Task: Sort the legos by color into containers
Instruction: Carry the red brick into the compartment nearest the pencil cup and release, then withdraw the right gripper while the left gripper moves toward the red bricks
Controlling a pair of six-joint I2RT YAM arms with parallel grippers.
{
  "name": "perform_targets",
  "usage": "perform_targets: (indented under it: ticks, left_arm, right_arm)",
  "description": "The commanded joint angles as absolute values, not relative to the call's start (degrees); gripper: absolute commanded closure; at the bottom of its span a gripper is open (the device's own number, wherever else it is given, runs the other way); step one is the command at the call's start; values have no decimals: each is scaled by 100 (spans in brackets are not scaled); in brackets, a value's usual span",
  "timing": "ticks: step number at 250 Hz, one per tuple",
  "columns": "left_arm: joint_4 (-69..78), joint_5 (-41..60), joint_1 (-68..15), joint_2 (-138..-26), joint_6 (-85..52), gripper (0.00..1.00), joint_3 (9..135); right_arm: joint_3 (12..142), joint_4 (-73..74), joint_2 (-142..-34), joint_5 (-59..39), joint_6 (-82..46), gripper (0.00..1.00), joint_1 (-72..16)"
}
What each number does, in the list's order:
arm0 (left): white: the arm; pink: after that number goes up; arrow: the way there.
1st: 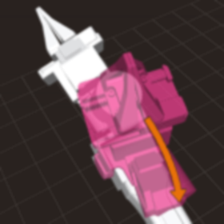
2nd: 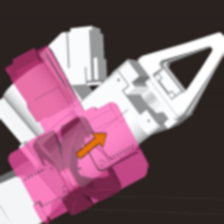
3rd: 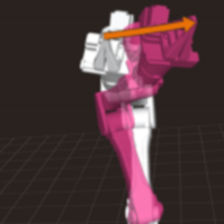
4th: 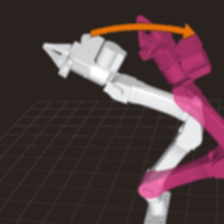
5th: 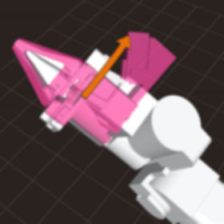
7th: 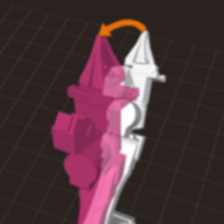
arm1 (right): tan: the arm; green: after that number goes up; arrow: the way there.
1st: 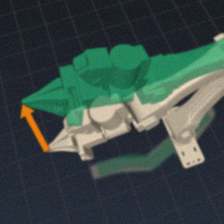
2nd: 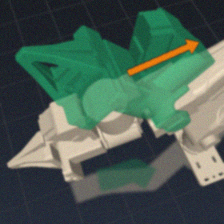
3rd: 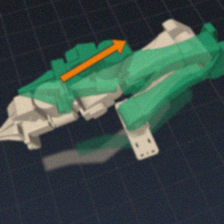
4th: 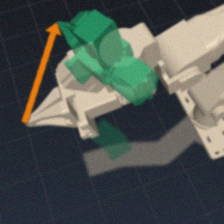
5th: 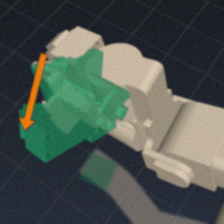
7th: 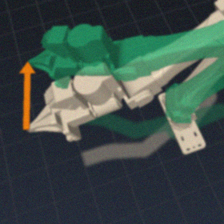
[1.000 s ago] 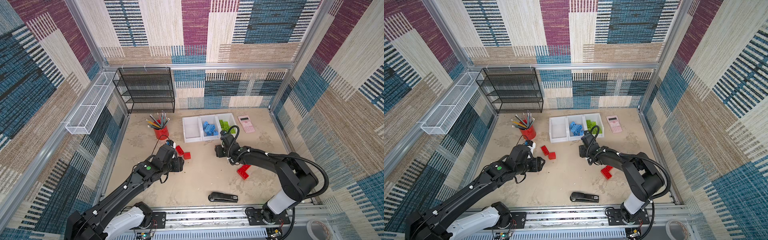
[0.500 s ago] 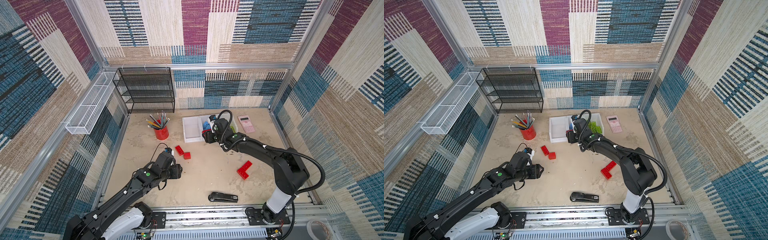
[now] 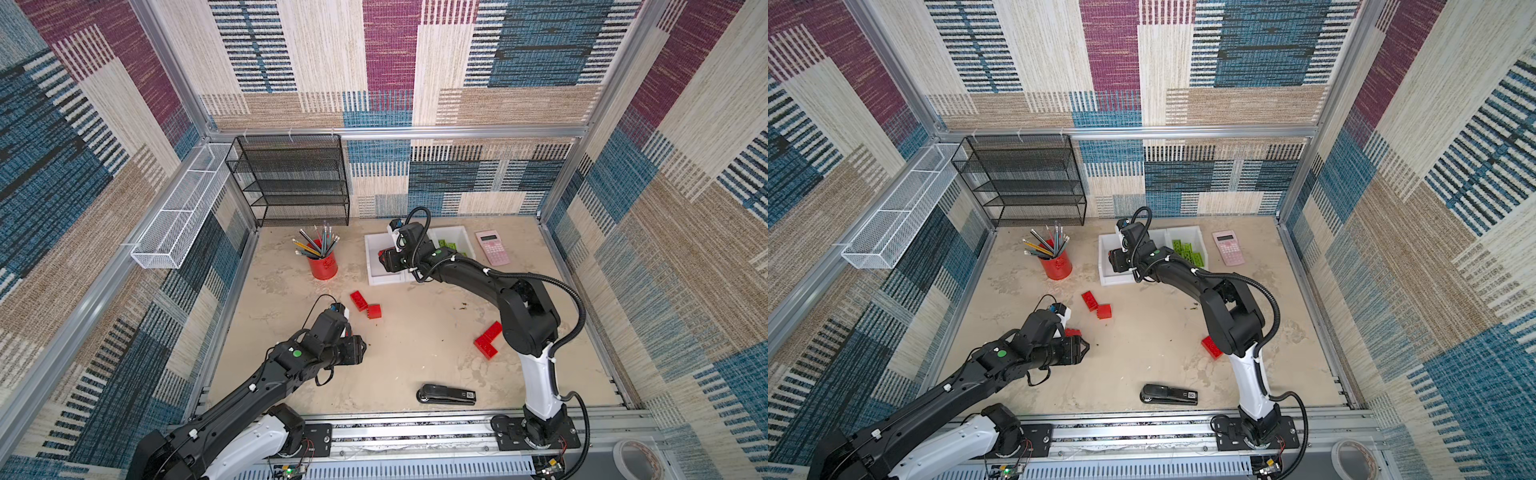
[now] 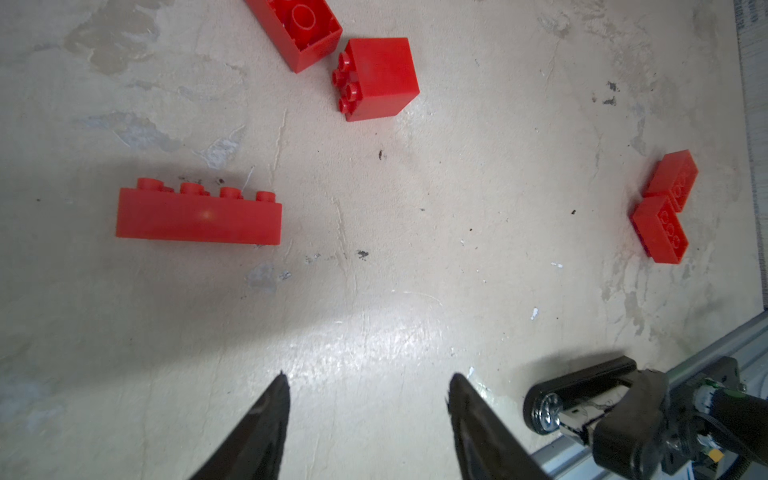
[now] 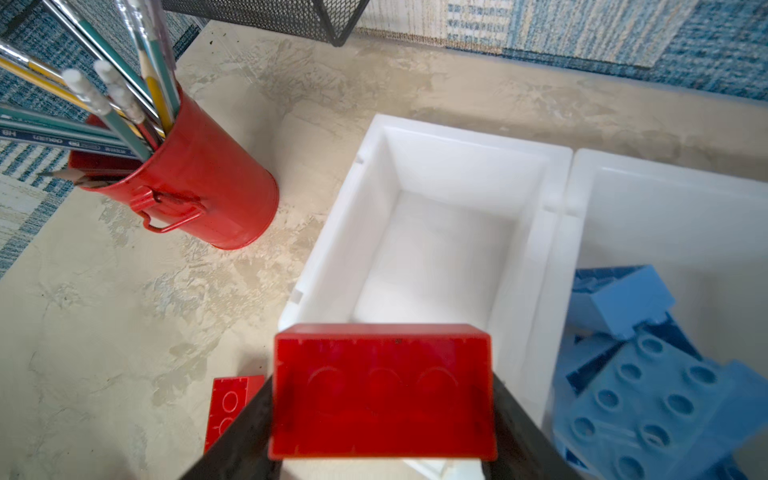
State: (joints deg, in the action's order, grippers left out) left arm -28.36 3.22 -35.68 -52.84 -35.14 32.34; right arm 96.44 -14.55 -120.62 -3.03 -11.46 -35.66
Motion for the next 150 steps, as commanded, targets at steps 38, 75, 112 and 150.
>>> perform_targets:
  ticks: [38,75,112,150]
  left_arm:
    - [-2777,309,-3564,-5279,-3545,38,3289]
    - [-2814,271,-3567,-5372,-3451,37,3399]
    - [-2749,205,-3568,-5649,-3376,33,3569]
    - [-2679,74,-3568,-6164,-3323,31,3932]
  right_arm:
    - [10458,-1828,-12604,-352,-1116,36,-3579]
    - [10543,-1848,-12622,-336,-1124,22,-3575]
    - [10343,-1729,-12331,-308,-1068,12,-3577]
    - [9779,-1476,-11701,-204,-954,8,-3573]
